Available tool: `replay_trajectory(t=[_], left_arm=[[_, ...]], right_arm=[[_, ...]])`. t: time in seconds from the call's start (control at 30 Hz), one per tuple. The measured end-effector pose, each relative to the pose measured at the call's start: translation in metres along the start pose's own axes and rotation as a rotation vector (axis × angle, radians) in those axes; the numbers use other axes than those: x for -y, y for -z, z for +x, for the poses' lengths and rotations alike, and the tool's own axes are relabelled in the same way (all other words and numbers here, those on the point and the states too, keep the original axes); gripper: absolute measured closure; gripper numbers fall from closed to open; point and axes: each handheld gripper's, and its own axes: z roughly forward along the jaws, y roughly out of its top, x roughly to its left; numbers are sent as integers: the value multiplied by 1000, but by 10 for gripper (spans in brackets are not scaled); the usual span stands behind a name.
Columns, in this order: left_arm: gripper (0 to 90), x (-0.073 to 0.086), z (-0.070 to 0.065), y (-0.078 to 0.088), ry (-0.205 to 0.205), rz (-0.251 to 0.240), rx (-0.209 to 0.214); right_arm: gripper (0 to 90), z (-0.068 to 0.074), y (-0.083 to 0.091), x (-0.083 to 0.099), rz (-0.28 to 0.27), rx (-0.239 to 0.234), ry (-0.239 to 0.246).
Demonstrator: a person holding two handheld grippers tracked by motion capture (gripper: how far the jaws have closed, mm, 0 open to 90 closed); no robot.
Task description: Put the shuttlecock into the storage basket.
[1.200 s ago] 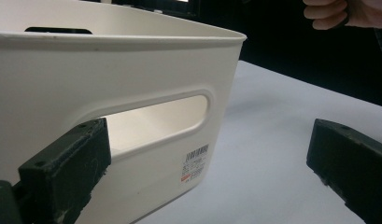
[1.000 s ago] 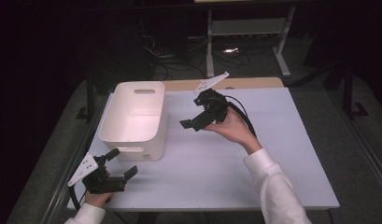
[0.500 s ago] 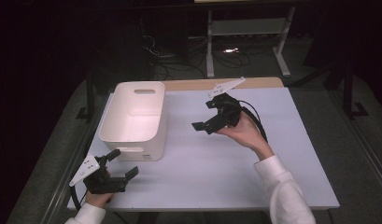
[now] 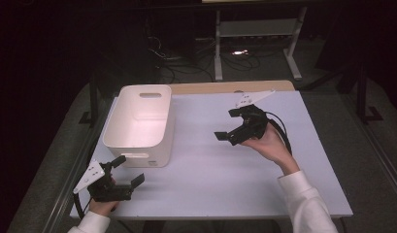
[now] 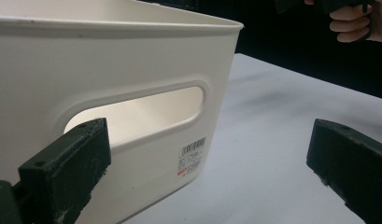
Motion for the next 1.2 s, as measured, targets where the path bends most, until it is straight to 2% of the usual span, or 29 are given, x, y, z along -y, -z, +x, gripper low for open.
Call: replay_trajectory(t=[0.47, 0.77, 1.03, 1.2], left_arm=[[0, 0, 2, 0, -1, -5, -1], [0, 0, 2, 0, -7, -3, -3], [0, 0, 2, 0, -3, -6, -3], [0, 0, 1, 1, -6, -3, -1]], right_arm=[[0, -13, 24, 25, -33, 41, -37], [0, -19, 37, 39, -67, 44, -63], [0, -24, 42, 51, -86, 59, -72], [0, -28, 43, 65, -95, 69, -99]])
